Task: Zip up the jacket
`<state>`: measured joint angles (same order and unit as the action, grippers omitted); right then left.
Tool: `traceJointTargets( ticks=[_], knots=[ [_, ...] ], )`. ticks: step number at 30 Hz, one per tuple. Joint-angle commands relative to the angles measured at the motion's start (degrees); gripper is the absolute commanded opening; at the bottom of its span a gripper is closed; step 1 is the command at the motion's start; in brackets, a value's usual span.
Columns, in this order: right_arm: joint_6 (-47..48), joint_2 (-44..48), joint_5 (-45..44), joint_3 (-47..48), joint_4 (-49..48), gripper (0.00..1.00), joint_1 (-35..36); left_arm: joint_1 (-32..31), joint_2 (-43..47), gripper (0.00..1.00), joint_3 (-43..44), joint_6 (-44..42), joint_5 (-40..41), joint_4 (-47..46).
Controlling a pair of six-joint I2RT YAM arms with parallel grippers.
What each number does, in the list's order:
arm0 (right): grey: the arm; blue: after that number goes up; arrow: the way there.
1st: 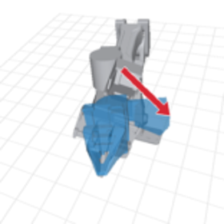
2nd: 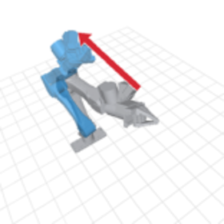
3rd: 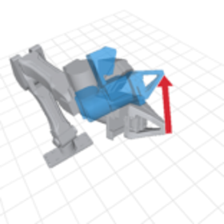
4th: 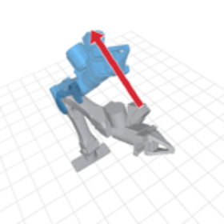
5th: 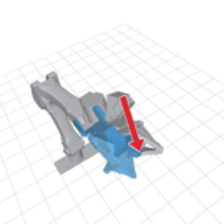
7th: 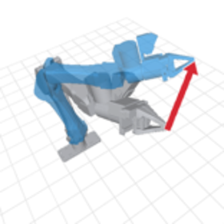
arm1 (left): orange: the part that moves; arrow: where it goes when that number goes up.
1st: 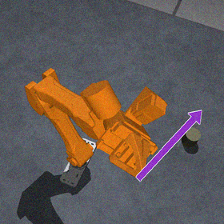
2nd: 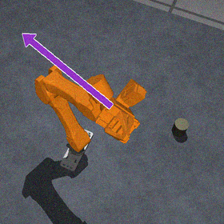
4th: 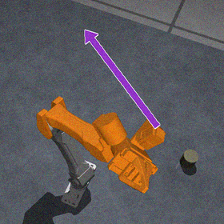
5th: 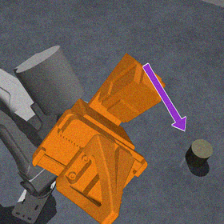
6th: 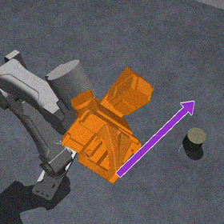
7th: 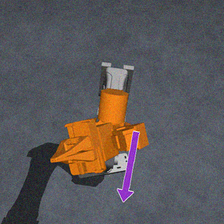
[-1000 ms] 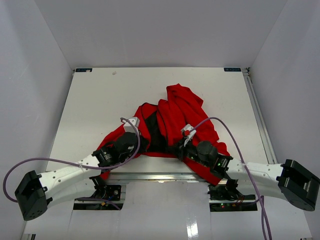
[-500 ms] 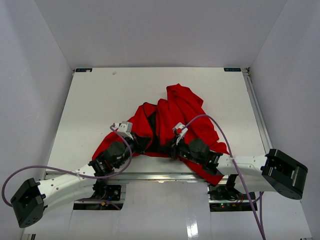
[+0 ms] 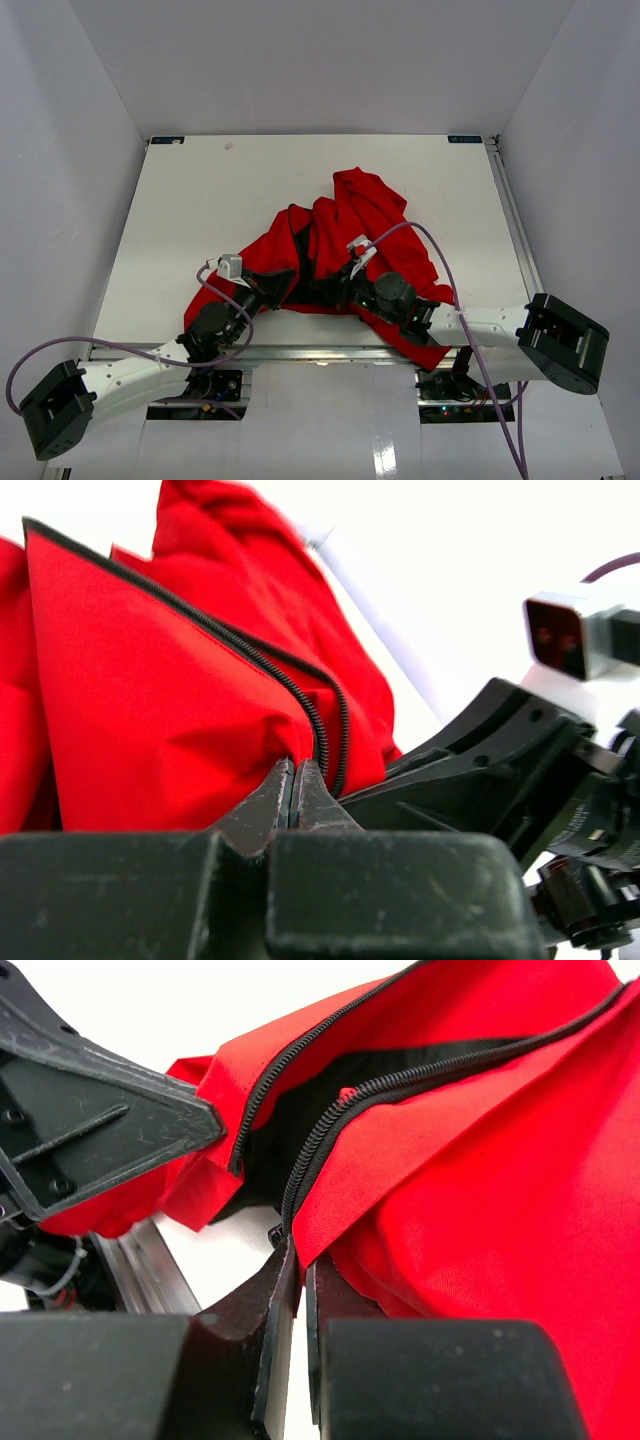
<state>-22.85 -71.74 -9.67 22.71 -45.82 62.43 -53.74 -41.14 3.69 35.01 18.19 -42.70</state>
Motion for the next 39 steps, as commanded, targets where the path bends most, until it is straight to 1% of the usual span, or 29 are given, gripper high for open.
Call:
traceJointTargets(
  ticks=[1,5,11,21,28,39],
  knots=[
    [-0.22,-0.76,2.53,2.73,-6.54,0.08,0.23,0.21,0.41,0.0,-2.14,-2.71,-1.31,-12.12],
    [0.5,-0.23,5.67,2.73,-7.92,0.08,0.21,0.21,0.01,0.0,-2.83,-3.76,-2.39,-14.81],
    [0.03,1.37,6.6,2.69,-8.23,0.08,0.14,0.21,-0.49,0.0,-3.01,-4.19,-2.63,-15.92],
    [-0.03,4.94,6.44,1.71,-9.01,0.08,0.22,0.21,-4.37,0.0,-2.22,-4.85,-2.62,-17.53],
    [0.63,4.53,4.8,2.83,-8.32,0.08,0.22,0.21,-4.65,0.0,-2.85,-4.87,-2.79,-18.59],
    [-0.59,4.04,4.75,3.57,-8.96,0.08,0.14,0.21,-5.44,0.0,-3.6,-4.54,-3.26,-21.16]
  ],
)
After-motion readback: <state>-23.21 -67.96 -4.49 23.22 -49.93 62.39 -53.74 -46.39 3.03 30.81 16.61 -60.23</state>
